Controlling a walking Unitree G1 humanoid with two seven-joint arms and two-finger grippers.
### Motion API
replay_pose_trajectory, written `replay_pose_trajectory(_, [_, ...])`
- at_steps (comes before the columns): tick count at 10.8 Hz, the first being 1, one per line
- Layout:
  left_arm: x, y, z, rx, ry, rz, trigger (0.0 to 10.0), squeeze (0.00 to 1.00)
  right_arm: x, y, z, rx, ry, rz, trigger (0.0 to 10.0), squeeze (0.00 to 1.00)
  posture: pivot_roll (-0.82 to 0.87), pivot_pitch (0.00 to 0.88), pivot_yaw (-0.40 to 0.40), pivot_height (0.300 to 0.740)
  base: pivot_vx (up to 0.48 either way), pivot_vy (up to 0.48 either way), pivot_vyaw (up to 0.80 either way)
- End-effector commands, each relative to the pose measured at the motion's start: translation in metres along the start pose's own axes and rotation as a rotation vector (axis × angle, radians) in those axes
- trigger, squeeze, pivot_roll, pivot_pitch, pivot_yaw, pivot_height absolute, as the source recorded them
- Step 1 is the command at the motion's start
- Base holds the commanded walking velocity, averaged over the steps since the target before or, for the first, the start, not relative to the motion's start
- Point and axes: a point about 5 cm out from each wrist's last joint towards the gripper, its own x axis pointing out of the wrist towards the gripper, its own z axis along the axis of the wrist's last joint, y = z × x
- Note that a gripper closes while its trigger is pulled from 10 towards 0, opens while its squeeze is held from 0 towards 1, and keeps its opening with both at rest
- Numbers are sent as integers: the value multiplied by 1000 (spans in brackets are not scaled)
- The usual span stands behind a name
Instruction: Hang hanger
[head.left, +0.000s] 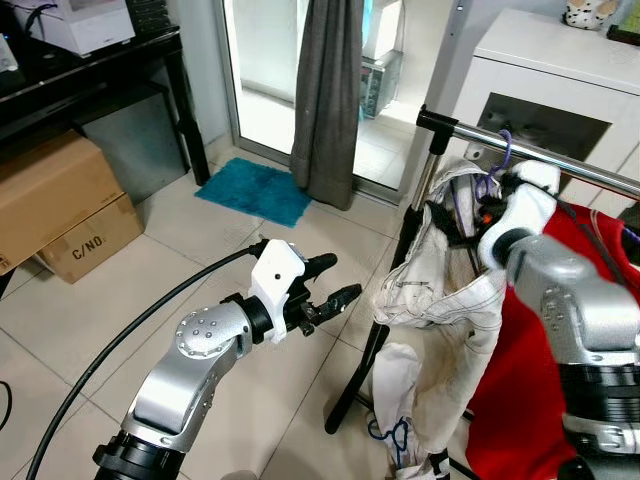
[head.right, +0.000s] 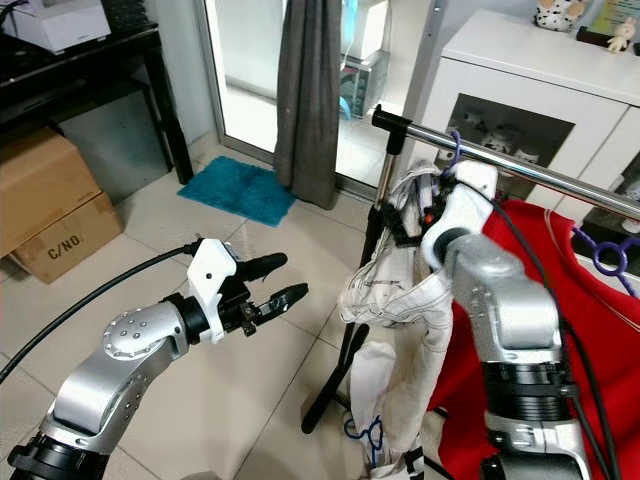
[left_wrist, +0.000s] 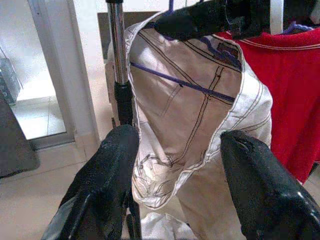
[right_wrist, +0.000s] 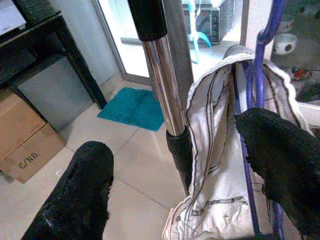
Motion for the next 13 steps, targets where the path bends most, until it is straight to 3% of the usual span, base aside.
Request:
replay_pose_trajectory(1, [3,0,7,18,-34,-11,10000,0,-4,-4,6,-12,-17,-23,10000,0,23,0,-9,740,0,0,0])
replay_pose_trajectory(4, [5,3,23,27,-155,-15,10000,0,1,-6,8,-10,-20,-48,10000,0,16,0,6,740,0,0,0])
replay_pose_trajectory(10, [3,-4,23,12,-157,-77,10000,0,22,-4,10,12,-26,-79,10000,0,32,0,12,740,0,0,0])
replay_pose_trajectory(13, [1,-4,21,11,-145,-84,10000,0,34,-12,10,26,-13,-139,10000,0,38,0,12,740,0,0,0])
